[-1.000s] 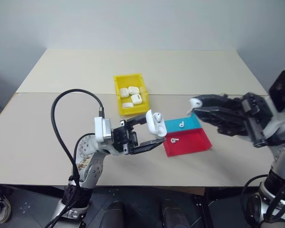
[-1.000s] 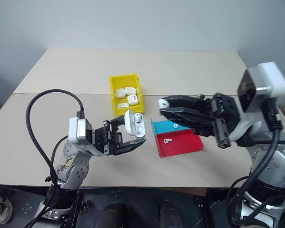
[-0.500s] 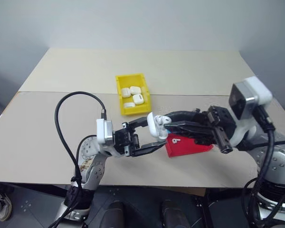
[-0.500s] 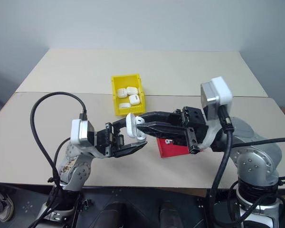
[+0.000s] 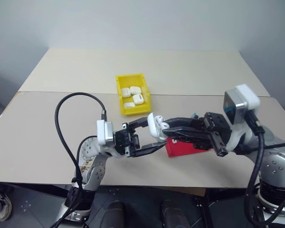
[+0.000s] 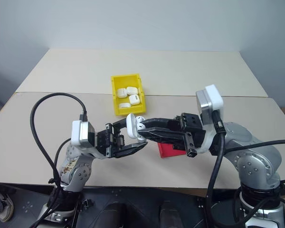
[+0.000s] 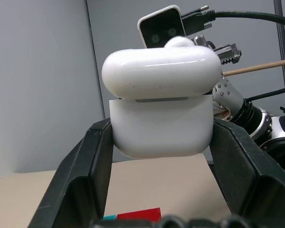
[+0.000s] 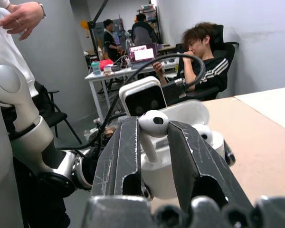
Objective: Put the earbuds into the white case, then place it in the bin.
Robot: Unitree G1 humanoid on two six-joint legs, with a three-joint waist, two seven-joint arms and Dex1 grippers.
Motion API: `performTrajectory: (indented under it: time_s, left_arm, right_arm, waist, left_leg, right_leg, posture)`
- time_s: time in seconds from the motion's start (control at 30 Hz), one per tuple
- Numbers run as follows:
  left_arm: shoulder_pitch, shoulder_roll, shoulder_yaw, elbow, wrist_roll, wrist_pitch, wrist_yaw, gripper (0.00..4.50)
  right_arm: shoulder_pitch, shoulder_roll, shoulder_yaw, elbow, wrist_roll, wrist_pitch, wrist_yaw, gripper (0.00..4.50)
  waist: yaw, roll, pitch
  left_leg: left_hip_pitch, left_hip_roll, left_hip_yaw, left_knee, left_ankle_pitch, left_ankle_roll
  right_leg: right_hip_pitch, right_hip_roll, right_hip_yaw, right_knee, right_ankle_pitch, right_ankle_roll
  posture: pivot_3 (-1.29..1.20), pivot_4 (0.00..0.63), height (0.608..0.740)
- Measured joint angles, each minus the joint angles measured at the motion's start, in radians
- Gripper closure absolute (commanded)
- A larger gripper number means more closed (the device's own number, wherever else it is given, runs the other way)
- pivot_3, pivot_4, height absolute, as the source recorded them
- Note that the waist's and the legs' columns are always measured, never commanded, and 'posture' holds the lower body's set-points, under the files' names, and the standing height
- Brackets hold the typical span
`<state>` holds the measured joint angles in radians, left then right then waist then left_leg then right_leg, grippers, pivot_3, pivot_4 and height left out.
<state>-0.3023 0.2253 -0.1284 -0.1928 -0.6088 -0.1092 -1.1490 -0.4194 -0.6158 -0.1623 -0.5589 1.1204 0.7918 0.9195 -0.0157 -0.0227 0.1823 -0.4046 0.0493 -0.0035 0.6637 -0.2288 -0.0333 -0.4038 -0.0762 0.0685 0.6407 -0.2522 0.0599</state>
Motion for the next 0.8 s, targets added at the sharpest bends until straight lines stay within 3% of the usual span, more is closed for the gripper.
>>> performTrajectory:
  time_s: [0.47,0.63,0.8]
  left_arm:
    - [0.0,-0.011,0.0,0.007,0.017,0.0,-0.003,1.74]
    - [0.0,-0.014,0.003,0.013,0.019,-0.001,-0.004,1.74]
    - [0.0,-0.015,0.006,0.016,0.021,-0.001,-0.005,1.74]
  right_arm:
    - [0.024,-0.002,0.026,-0.001,-0.037,-0.059,0.015,3.58]
    - [0.039,-0.01,0.032,-0.016,-0.06,-0.087,0.035,2.26]
    - [0.039,-0.022,0.039,-0.025,-0.096,-0.108,0.035,2.26]
  waist:
    - [0.0,0.0,0.0]
    - [0.0,0.0,0.0]
    - [0.001,0.0,0.0]
  left_leg:
    - [0.0,0.0,0.0,0.0,0.0,0.0]
    - [0.0,0.0,0.0,0.0,0.0,0.0]
    - [0.0,0.0,0.0,0.0,0.0,0.0]
  right_leg:
    - [0.0,0.0,0.0,0.0,0.0,0.0]
    - [0.0,0.0,0.0,0.0,0.0,0.0]
    - [0.0,0.0,0.0,0.0,0.0,0.0]
  posture:
    - [0.0,0.15,0.74]
    - [0.0,0.15,0.74]
    - [0.0,0.15,0.74]
